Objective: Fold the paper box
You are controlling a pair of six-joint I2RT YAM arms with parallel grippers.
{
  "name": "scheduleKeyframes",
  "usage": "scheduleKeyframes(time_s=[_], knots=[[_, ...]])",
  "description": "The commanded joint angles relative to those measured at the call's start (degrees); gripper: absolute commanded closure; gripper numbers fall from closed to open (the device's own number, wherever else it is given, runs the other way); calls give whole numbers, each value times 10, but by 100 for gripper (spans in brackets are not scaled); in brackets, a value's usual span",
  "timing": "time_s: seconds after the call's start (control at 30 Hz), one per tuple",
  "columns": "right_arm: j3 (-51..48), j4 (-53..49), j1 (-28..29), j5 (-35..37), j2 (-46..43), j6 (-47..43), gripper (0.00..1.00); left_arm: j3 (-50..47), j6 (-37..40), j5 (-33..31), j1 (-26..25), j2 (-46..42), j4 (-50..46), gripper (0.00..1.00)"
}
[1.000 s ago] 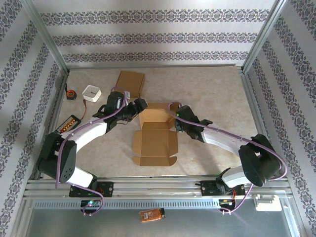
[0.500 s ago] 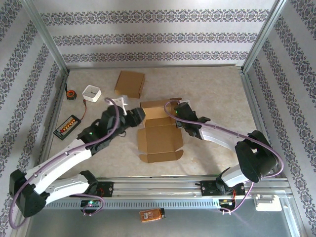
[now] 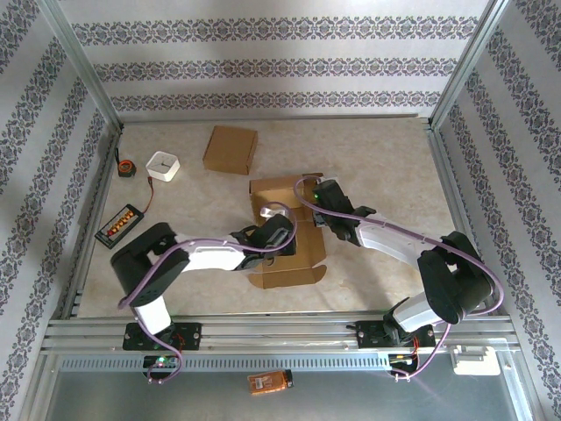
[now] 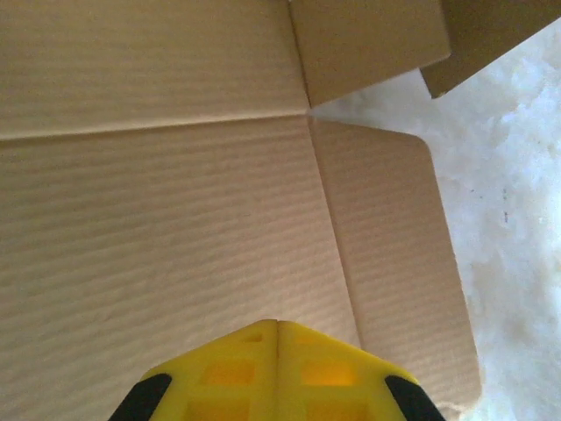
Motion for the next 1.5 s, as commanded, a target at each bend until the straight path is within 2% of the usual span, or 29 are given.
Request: scheduleKeyframes(time_s=[0.0, 0.23, 0.5, 0.7, 1.07, 1.33, 1.47], knots=[[9, 2, -6, -20, -10, 10, 95, 28, -19, 22, -7, 29, 85, 100], [34, -45, -8, -58, -16, 42, 95, 39, 6, 10, -5, 72, 61, 100], [76, -130, -8, -110, -29, 80, 95, 48, -8, 23, 3, 103, 61, 100], [68, -138, 0, -172, -18, 144, 93, 50, -7, 28, 12, 107, 67, 100], [21, -124, 18, -170, -16, 189, 93, 50, -2, 39, 22, 98, 62, 100], [-41, -65, 34, -124, 5, 195, 95, 42, -17, 45, 21, 49, 70, 100], [-38, -63, 35, -120, 5, 192, 95, 19, -24, 43, 17, 7, 74, 88]])
